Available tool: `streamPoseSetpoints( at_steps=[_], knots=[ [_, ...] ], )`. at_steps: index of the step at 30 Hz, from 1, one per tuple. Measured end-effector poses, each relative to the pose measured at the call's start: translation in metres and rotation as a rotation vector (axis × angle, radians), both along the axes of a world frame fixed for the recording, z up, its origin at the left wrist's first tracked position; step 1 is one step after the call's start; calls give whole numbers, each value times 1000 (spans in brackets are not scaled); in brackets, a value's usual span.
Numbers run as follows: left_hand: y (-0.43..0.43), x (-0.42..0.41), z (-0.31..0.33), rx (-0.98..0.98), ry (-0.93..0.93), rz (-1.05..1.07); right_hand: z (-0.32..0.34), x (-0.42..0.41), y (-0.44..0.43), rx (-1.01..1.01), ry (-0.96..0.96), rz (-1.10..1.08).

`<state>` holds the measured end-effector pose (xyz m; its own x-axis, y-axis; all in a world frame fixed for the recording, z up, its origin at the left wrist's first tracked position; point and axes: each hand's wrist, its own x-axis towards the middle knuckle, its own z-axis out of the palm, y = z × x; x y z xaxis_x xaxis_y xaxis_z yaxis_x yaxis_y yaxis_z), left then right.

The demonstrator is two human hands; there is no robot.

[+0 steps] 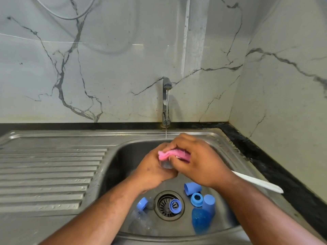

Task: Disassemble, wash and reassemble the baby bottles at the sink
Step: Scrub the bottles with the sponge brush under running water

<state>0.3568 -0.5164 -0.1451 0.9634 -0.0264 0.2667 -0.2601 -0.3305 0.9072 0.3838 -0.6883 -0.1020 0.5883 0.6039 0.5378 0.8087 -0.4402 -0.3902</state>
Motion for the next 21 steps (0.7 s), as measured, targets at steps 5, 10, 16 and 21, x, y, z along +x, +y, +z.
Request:
streamPoseSetpoints(
  at_steps=[5, 10, 16, 21],
  knots=[
    [2, 1, 2, 13, 2, -6, 1, 5, -8, -9, -83, -132],
    [4, -3, 2, -35, -7, -25, 2, -3, -2, -22, -9, 31],
    [-3, -2, 3, 40, -17, -68, 3, 1, -5, 21, -76, -51],
    [6, -4, 6, -153, 42, 21, 8, 2, -11, -20, -84, -35]
  ],
)
